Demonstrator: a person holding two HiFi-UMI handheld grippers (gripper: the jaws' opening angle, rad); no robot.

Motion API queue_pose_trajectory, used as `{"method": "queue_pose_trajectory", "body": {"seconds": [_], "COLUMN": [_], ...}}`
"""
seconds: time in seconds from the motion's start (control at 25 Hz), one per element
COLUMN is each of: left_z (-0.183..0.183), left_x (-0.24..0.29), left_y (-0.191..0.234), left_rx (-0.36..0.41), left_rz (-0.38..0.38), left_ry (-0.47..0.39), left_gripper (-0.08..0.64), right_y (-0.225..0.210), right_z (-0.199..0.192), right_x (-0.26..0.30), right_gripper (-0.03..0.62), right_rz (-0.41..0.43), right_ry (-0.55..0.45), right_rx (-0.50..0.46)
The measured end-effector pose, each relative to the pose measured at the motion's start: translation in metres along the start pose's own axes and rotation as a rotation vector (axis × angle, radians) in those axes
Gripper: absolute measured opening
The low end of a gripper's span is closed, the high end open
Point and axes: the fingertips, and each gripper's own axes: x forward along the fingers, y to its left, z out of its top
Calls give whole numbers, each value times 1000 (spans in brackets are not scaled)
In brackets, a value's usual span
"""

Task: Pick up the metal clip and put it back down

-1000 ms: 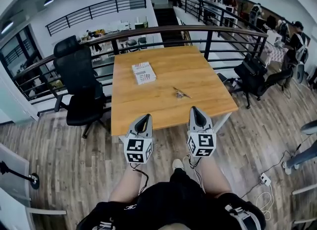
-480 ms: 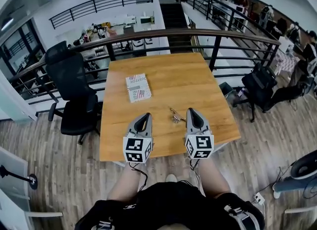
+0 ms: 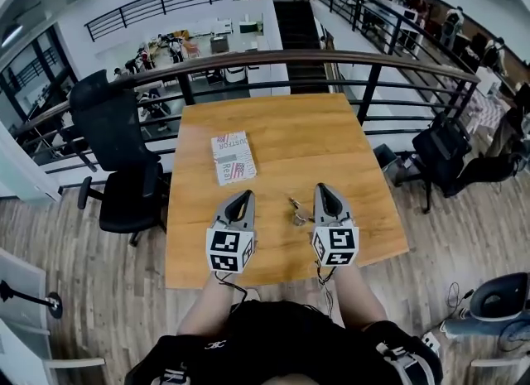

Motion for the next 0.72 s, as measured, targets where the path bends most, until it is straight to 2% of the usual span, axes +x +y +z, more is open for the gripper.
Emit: {"method": "queue_pose_trajectory", "body": {"seconds": [0.32,0.36,0.6,0.72], "left_z": [-1,-1,-11,-16], "left_x": [33,34,38,36], "left_y": [34,37,46,49], "left_rx": [7,9,-13,-29], "left_rz": [-48,-51,-55,-50], "left_ry": [4,3,11,13], "left_gripper": [12,12,12,12], "right_y": [-6,-5,7,13], "right_z": [-15,-18,-49,-68], "right_x": [40,44,64,72], "right_gripper": [15,16,114,130], "right_rz": [-69,-68,-9,10], "right_ry": [17,21,117,170], "right_rx": [-33,-47,-165,-192]}}
